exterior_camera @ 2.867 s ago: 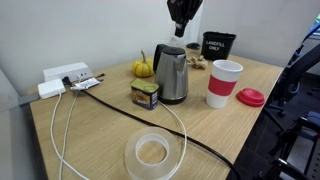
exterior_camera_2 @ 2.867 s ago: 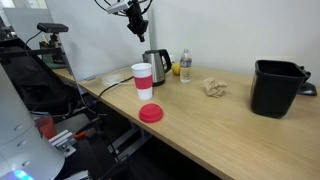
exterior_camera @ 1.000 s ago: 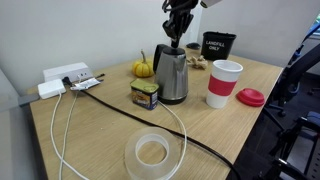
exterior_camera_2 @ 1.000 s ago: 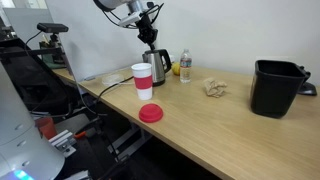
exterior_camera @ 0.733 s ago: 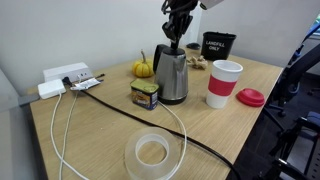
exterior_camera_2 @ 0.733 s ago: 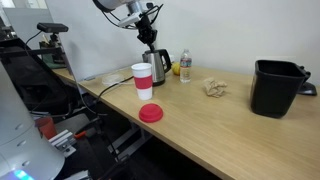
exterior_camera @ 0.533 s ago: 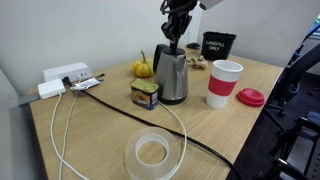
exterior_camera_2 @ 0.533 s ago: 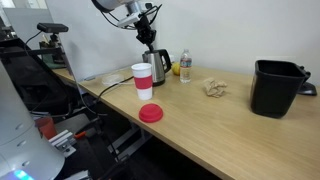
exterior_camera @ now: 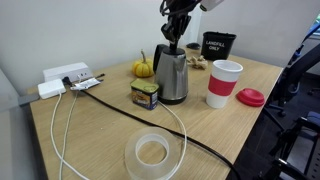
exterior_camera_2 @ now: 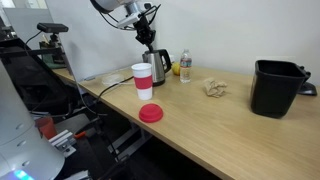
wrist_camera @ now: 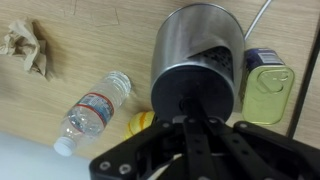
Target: Open the kettle lid
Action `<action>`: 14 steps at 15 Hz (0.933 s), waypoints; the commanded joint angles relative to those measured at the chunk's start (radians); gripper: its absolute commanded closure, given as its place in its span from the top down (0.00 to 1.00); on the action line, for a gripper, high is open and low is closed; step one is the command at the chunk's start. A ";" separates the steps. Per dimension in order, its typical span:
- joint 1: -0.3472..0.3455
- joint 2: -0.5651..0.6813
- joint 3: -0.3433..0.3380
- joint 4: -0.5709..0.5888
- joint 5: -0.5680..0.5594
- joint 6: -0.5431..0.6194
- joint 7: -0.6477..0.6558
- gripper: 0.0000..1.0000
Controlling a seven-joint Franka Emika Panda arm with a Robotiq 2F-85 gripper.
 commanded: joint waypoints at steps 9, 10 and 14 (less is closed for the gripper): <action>0.010 0.006 -0.008 -0.067 0.018 0.031 0.015 0.00; 0.009 0.006 -0.008 -0.071 0.017 0.035 0.016 0.00; 0.008 0.006 -0.011 -0.075 0.012 0.046 0.028 0.00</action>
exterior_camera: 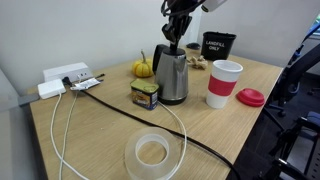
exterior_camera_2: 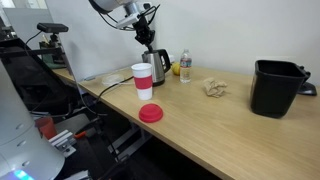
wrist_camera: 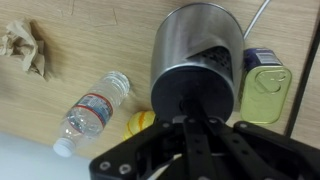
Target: Open the kettle lid
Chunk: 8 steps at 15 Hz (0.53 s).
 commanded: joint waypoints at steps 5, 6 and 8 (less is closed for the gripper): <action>0.005 -0.015 -0.014 -0.050 0.008 0.038 0.032 0.00; 0.005 -0.025 -0.013 -0.052 0.010 0.040 0.038 0.00; 0.006 -0.051 -0.011 -0.066 0.013 0.049 0.055 0.00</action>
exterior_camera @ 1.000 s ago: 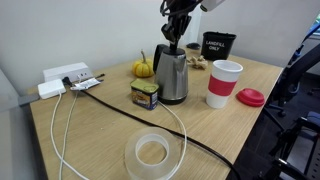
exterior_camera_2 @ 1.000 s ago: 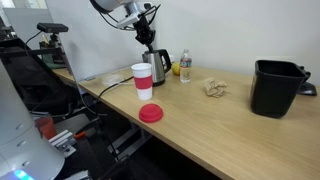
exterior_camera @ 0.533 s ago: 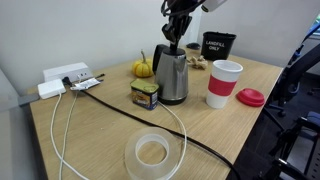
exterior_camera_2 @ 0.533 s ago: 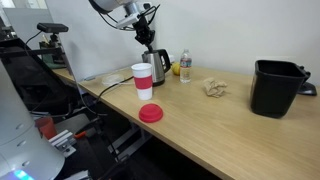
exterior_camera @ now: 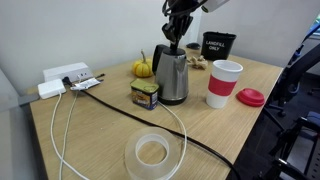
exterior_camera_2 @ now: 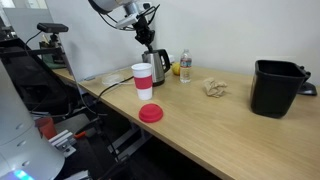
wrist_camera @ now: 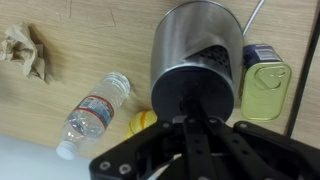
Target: Open the kettle lid
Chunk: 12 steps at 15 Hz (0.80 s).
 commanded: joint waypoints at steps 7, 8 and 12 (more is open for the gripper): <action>-0.011 -0.151 0.005 -0.076 -0.010 0.060 0.094 0.00; -0.014 -0.168 0.008 -0.077 -0.011 0.062 0.098 0.00; -0.024 -0.242 0.023 -0.090 0.007 0.076 0.098 0.00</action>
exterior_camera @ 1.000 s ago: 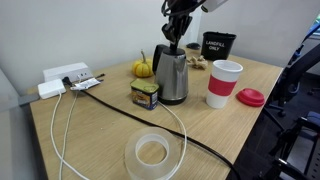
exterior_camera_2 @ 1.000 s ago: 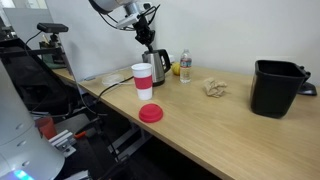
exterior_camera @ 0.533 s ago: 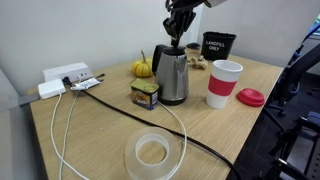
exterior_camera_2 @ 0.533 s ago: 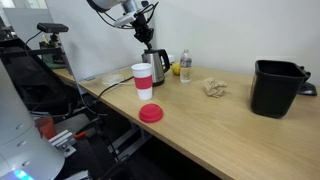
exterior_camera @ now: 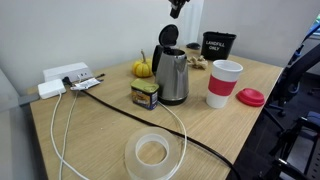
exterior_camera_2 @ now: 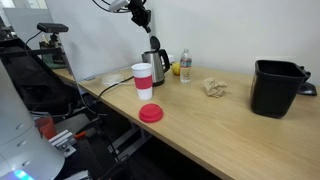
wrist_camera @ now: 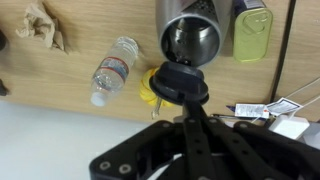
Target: Open the kettle lid
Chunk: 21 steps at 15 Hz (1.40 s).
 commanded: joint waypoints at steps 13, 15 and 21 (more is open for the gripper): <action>0.003 -0.343 0.052 -0.186 0.403 -0.242 -0.183 0.00; 0.006 -0.378 0.051 -0.203 0.427 -0.288 -0.196 0.00; 0.055 -0.463 0.006 -0.225 0.569 -0.395 -0.382 0.31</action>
